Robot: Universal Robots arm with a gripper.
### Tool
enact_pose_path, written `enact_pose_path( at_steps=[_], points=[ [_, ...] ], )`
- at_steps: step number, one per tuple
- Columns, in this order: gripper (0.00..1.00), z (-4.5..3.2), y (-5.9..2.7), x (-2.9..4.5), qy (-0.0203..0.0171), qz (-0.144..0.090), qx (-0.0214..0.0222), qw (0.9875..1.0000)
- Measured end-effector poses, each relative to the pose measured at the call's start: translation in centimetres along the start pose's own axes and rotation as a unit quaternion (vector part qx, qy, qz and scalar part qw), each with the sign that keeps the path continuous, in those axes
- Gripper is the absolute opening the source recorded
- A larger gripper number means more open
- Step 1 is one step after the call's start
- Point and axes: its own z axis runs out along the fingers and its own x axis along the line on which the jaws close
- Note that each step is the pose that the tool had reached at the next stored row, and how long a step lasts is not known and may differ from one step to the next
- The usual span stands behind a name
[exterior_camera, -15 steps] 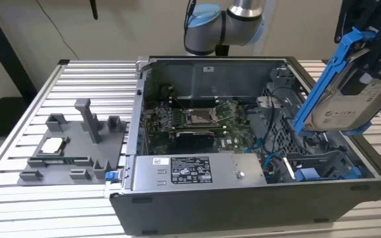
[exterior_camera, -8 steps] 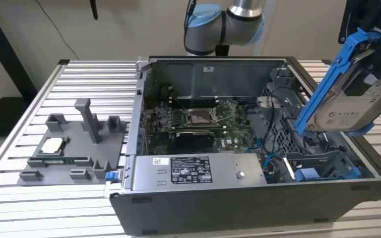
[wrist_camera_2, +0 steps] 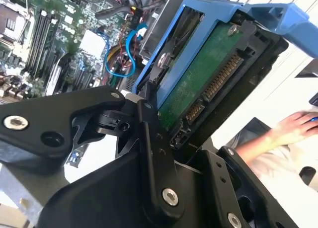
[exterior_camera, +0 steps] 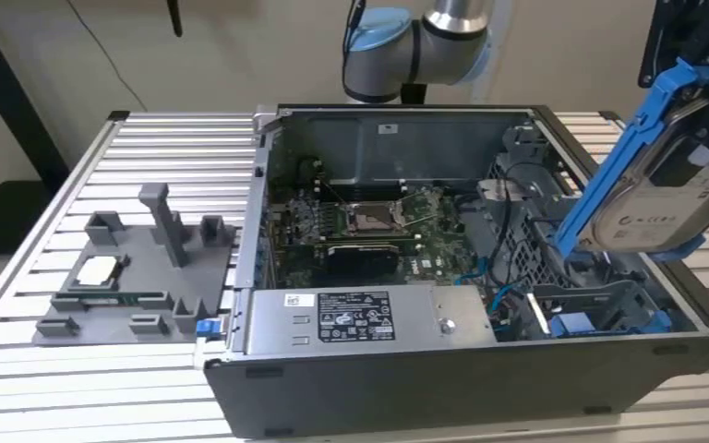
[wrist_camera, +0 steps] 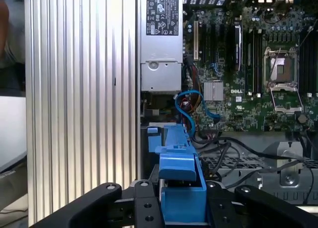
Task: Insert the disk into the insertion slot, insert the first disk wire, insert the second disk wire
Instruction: 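Insert the disk into the insertion slot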
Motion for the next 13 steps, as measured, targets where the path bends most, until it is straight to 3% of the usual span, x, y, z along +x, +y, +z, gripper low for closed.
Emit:
enact_pose_path(
  at_steps=[5,13],
  points=[
    [0.33,0.01,-0.02,0.53,0.0,0.0,-0.0001,1.0],
    [0.33,0.03,-0.02,2.14,0.0,0.0,-0.0001,1.0]
  ],
)
